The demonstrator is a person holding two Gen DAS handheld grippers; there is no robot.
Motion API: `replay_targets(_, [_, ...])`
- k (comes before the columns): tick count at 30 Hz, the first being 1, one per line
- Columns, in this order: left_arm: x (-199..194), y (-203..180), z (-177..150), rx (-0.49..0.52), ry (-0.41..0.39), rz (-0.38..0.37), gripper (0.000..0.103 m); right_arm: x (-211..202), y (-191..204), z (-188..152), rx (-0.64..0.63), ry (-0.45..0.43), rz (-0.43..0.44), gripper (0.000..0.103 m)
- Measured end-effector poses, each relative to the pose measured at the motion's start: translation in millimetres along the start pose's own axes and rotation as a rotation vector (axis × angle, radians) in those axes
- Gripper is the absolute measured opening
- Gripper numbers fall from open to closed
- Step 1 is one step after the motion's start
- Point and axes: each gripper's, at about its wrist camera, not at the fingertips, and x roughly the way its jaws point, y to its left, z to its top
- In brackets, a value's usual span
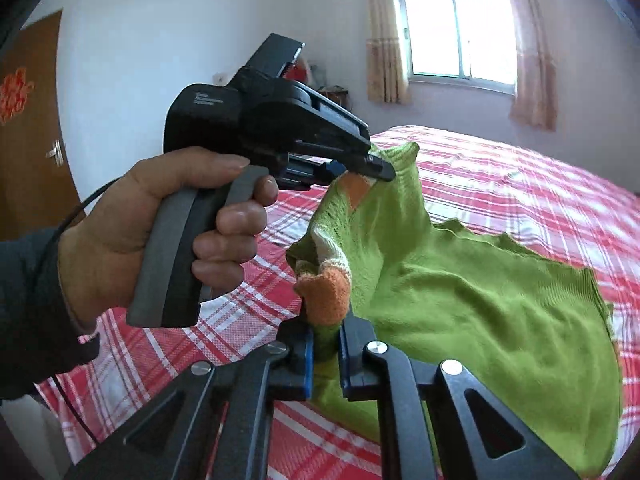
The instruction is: Fold small clothes
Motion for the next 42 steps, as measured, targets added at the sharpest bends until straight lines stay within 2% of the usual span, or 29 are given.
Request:
replay_targets(11, [24.1,-62.7,3.7,0.080,0.015,-0.018,0.015,-48.9,-64.0,-6.3,0.172,-0.075,0.021,0.008])
replay_targets(23, [70.5,-127.4,-10.9,0.163,0.085,-0.062,0.015,-97.4,-110.9,-31.7,0.319,-0.122,0.011,0.008])
replay_targets(31, [109.9,-160.0,-30.5,0.211,0.150,-0.069,0.015,-121.0,-141.6,-58.2,0.400,-0.110,-0.012,0.008])
replay_targets(42, [156.9,-188.8,-57.9,0.297,0.203,-0.022,0.015,-130.2,-179.1,-94.7,0.527,-0.086,-0.038,0.008])
